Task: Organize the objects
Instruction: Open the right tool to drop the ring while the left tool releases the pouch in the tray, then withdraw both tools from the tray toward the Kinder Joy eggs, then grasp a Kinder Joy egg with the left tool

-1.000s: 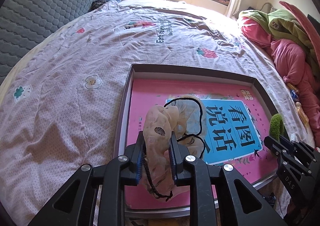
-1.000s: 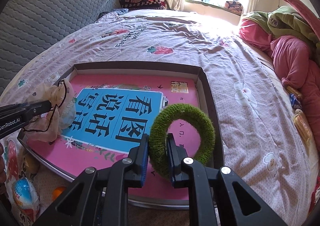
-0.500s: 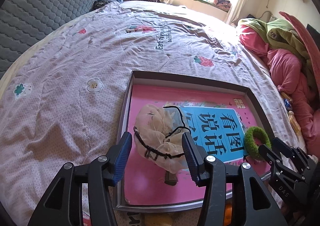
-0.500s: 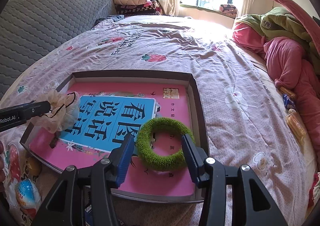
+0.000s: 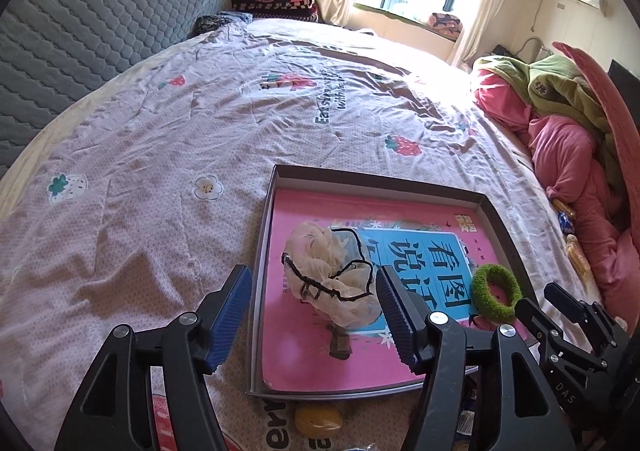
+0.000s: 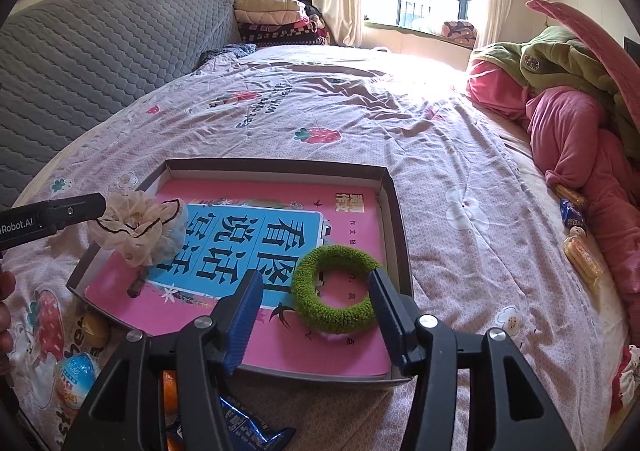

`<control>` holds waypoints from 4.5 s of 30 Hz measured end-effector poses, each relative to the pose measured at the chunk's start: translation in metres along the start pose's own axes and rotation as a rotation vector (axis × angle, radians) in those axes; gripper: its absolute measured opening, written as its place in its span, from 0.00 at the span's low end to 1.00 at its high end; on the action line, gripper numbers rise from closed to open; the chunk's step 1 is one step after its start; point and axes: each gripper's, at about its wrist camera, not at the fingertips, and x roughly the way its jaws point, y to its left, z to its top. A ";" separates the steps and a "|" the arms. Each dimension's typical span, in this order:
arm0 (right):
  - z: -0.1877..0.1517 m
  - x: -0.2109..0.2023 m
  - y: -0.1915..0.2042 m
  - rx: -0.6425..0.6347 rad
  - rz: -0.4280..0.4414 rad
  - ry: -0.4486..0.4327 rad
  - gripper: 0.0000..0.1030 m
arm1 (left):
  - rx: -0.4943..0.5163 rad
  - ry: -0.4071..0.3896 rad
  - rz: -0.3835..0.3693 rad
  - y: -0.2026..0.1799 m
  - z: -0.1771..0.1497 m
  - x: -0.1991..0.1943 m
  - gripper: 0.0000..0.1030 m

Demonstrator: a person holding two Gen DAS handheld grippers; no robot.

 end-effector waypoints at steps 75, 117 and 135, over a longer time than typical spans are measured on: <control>-0.083 -0.138 0.075 -0.124 0.108 -0.053 0.76 | 0.134 0.021 0.034 -0.015 -0.120 -0.107 0.69; -0.123 -0.104 0.086 -0.058 0.158 0.078 0.76 | 0.144 0.118 0.042 -0.012 -0.143 -0.071 0.69; -0.127 -0.076 0.096 -0.054 0.218 0.128 0.77 | 0.123 0.153 0.015 -0.013 -0.136 -0.038 0.70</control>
